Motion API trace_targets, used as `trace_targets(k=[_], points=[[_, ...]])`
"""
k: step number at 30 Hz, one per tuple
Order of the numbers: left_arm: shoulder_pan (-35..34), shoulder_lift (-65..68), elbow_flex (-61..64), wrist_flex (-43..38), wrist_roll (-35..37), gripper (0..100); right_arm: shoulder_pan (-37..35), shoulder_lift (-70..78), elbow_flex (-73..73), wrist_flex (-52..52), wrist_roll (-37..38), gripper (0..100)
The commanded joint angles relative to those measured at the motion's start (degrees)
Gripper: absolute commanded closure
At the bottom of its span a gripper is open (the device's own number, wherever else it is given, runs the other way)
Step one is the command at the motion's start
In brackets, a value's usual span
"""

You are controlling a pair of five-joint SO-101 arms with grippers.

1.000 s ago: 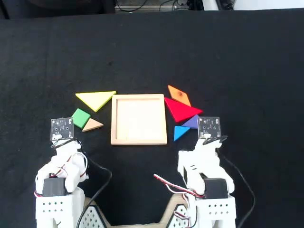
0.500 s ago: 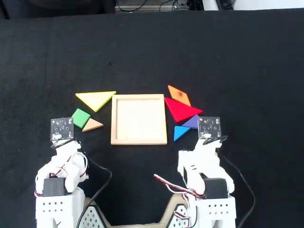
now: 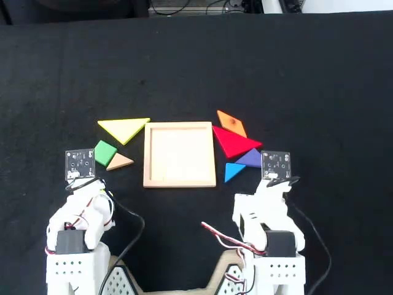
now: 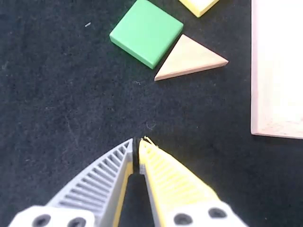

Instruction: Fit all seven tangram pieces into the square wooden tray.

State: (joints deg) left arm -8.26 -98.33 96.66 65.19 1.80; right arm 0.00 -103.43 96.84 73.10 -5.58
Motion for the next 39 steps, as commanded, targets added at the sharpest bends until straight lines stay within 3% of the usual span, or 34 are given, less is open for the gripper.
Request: trace_targets(k=[1,21,29,39], points=[[0.22,0.0,1.01,-0.97,0.26,97,1.05,-1.45,-0.13,-0.44,-0.26,98.7],[0.13,-0.09,-0.13,-1.58,0.09,97,1.05,-1.45,-2.15,-0.7,-0.26,98.7],[-3.12,-6.77,-20.26,-1.32,0.09,97,0.79,-1.45,-24.13,-0.7,-0.62,98.7],[-4.18,-6.07,-48.4,-0.97,0.26,97,0.79,-1.63,-55.25,-0.44,-0.62,98.7]])
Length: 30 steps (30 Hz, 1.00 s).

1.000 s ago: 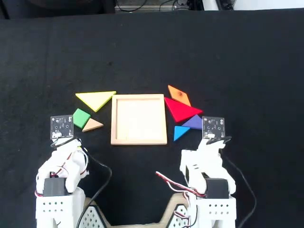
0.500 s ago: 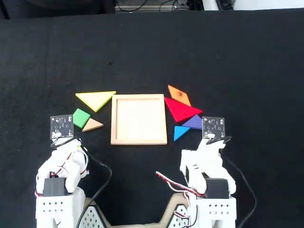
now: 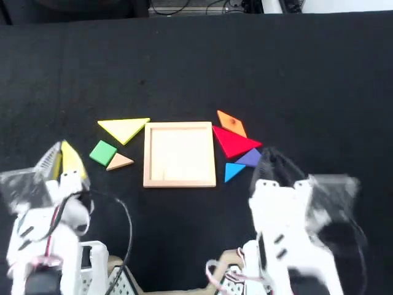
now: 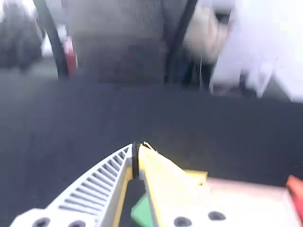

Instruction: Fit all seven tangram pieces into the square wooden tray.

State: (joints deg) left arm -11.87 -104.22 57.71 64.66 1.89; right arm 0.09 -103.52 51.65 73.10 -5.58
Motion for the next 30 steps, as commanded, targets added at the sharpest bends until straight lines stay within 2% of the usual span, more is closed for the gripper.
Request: trace_targets(k=[1,5,11,17,20,25,30], points=[[-0.57,-0.26,-12.18,0.09,0.18,97,0.7,-2.24,-12.62,-0.35,-0.62,98.7],[0.22,-0.26,-25.8,12.22,0.53,97,0.53,-4.26,-22.46,0.35,-0.44,98.7],[2.51,-0.26,-43.74,22.07,0.26,97,0.62,-4.0,-32.13,10.99,-0.26,98.7],[2.51,-0.26,-58.33,36.48,0.18,97,0.62,-4.0,-37.14,22.33,-0.35,98.7],[3.38,-0.35,-60.26,36.31,-1.14,97,0.62,-4.09,-42.24,28.04,-0.18,98.7],[4.44,-0.35,-67.03,36.31,-13.27,97,0.53,-4.26,-54.11,27.87,1.14,98.7],[4.79,-0.35,-73.19,36.31,-19.69,97,0.53,-4.26,-65.27,27.87,6.59,98.7]])
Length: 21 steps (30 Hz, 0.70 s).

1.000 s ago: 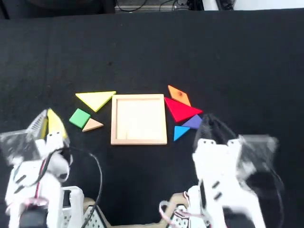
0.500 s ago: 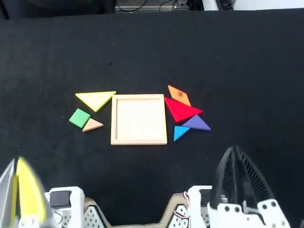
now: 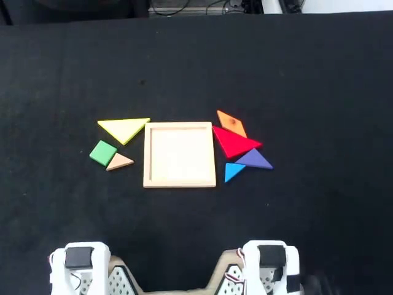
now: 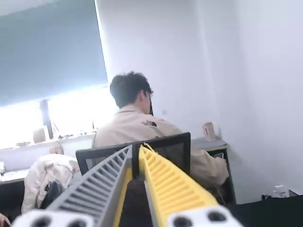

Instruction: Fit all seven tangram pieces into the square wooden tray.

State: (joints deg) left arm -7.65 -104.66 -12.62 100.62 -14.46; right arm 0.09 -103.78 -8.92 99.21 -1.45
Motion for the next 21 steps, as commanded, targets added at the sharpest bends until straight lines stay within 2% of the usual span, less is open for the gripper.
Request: trace_targets(k=[1,4,8,12,15,18,21], points=[[0.13,0.09,-4.0,0.35,-4.66,97,0.53,-4.0,-6.29,1.85,3.34,98.7],[-0.13,0.09,-5.05,0.35,-9.85,97,0.53,-4.0,-9.89,1.85,6.42,98.7],[0.22,0.18,1.54,0.35,-14.59,97,0.53,-4.0,-11.03,1.93,12.75,98.7],[-0.04,0.18,9.27,0.35,-15.03,97,0.53,-4.0,-10.86,1.93,22.42,98.7],[-1.54,0.18,16.48,0.35,-15.03,97,0.88,-4.0,-10.51,1.93,32.79,98.7],[-3.74,0.18,22.37,0.35,-15.56,97,1.05,-3.91,-5.85,1.93,40.0,98.7],[-6.29,0.09,24.92,0.35,-19.69,97,0.79,-4.09,2.86,2.02,42.2,98.7]])
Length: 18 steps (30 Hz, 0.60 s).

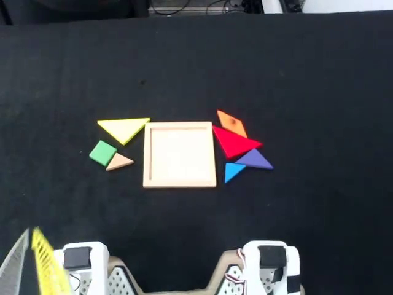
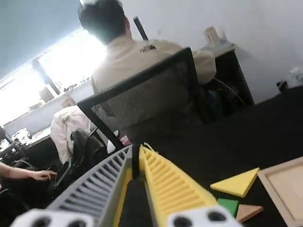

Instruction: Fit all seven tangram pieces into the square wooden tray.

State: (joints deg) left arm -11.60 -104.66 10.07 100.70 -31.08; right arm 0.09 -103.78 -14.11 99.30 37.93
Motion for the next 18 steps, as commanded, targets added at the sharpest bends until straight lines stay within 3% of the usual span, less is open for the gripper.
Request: trace_targets(k=[1,12,18], points=[[-2.68,0.09,3.12,0.26,-4.13,97,0.79,-4.09,10.86,1.93,2.99,98.7],[-6.46,0.18,11.56,-0.62,-7.3,97,0.79,-4.0,20.18,1.93,2.46,98.7],[-6.81,0.18,11.82,0.09,-7.3,97,1.05,-3.65,35.82,1.67,-4.84,98.7]])
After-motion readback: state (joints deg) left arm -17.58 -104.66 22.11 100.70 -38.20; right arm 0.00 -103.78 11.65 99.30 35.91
